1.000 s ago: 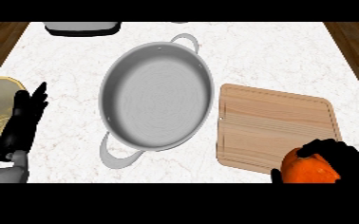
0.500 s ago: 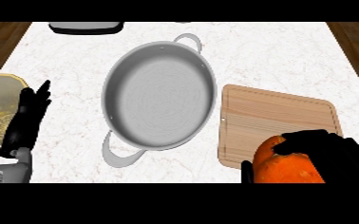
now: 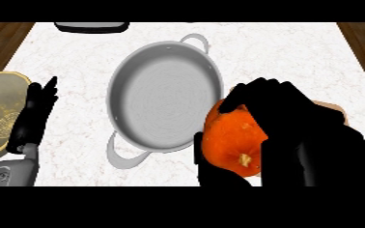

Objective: Pick the squash from the cutting board and place it in the pot

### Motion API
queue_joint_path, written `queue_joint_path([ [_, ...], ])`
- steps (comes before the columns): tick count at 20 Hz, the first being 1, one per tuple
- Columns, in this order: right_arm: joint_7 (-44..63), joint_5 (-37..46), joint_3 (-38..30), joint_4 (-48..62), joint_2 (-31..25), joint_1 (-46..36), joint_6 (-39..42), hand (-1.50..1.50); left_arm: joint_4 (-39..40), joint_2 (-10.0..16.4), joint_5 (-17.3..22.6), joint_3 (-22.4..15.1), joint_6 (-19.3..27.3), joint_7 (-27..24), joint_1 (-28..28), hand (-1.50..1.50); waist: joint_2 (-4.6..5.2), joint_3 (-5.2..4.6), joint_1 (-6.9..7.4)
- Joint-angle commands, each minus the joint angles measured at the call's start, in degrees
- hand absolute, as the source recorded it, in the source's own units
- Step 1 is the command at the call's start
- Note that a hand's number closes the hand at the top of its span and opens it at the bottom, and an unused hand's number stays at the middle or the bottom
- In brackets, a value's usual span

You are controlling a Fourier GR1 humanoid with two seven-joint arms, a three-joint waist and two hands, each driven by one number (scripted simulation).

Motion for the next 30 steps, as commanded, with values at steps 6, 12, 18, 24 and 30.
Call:
queue_joint_path([
  [6, 13.6, -16.1, -5.5, 21.4, 0.8, -17.4, -4.1, 1.50, -0.3, 0.5, 0.8, 0.9, -1.4, -0.2, -0.4, 0.00, -0.01, 0.10, 0.52],
  [12, 10.4, -22.4, -5.5, 35.9, 0.8, -16.5, -14.6, 1.50, -0.6, 1.2, 0.4, 1.4, -1.8, -0.4, 0.1, 0.00, 0.27, 0.16, 0.89],
  [18, 7.4, -29.7, -4.6, 44.5, 0.8, -15.2, -27.9, -1.50, 0.6, -1.9, -0.4, -0.1, -0.5, -1.8, 0.0, 0.00, 0.44, 0.18, 0.94],
  [24, 1.1, -30.8, -5.5, 44.9, 0.8, -13.7, -46.7, -1.50, 0.8, -1.1, -1.5, -0.6, -0.7, -0.1, -1.0, 0.00, 0.41, 0.28, 1.08],
  [30, -0.2, -26.0, -9.0, 42.4, 0.8, -12.6, -59.6, -1.50, -1.3, -0.6, -0.9, 0.7, -0.8, -3.0, 2.8, 0.00, -0.10, 0.24, 0.11],
])
